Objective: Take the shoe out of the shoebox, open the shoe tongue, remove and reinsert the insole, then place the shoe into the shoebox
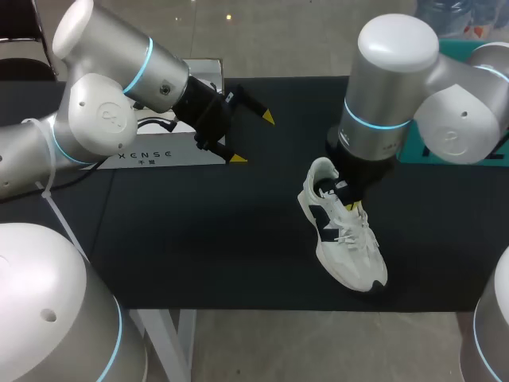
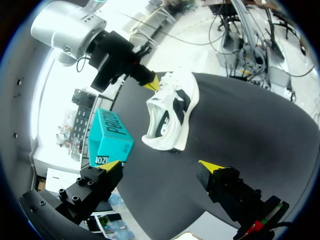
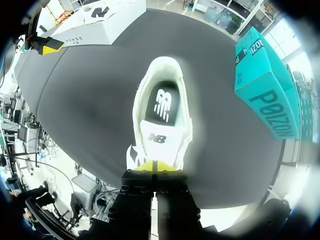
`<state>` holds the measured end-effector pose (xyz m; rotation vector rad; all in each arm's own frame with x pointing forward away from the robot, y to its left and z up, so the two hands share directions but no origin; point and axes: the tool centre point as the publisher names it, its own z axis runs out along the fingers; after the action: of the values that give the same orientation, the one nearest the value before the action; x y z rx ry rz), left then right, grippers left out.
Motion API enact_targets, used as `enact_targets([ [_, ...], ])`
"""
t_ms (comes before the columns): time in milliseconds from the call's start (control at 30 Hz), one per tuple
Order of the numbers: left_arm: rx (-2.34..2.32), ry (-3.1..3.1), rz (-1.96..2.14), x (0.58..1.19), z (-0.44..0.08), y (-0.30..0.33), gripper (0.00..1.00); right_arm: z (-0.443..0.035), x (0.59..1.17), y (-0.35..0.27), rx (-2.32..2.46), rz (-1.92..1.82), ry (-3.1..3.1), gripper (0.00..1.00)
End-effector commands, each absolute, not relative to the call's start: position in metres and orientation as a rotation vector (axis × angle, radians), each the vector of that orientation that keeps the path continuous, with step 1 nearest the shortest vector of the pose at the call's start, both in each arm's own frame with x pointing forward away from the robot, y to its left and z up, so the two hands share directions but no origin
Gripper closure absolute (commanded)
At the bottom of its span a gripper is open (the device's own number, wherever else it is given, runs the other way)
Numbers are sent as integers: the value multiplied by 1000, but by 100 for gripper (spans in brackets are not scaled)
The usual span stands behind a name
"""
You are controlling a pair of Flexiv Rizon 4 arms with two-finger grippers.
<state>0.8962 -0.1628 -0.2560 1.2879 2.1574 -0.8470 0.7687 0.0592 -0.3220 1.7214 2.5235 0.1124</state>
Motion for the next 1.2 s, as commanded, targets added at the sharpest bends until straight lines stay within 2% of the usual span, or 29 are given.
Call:
enact_targets([
  [33,1290,2160,-843,896,-256,-163,0,-329,771,61,1729,127,2522,100],
  [500,1290,2160,-843,896,-256,-163,0,-345,802,77,1664,197,2570,100],
  [867,1290,2160,-843,896,-256,-163,0,-295,792,71,1428,362,2651,100],
  [1033,1290,2160,-843,896,-256,-163,0,-291,799,80,1124,214,2827,100],
  [1200,1290,2160,-843,896,-256,-163,0,-293,803,83,1148,180,2839,100],
])
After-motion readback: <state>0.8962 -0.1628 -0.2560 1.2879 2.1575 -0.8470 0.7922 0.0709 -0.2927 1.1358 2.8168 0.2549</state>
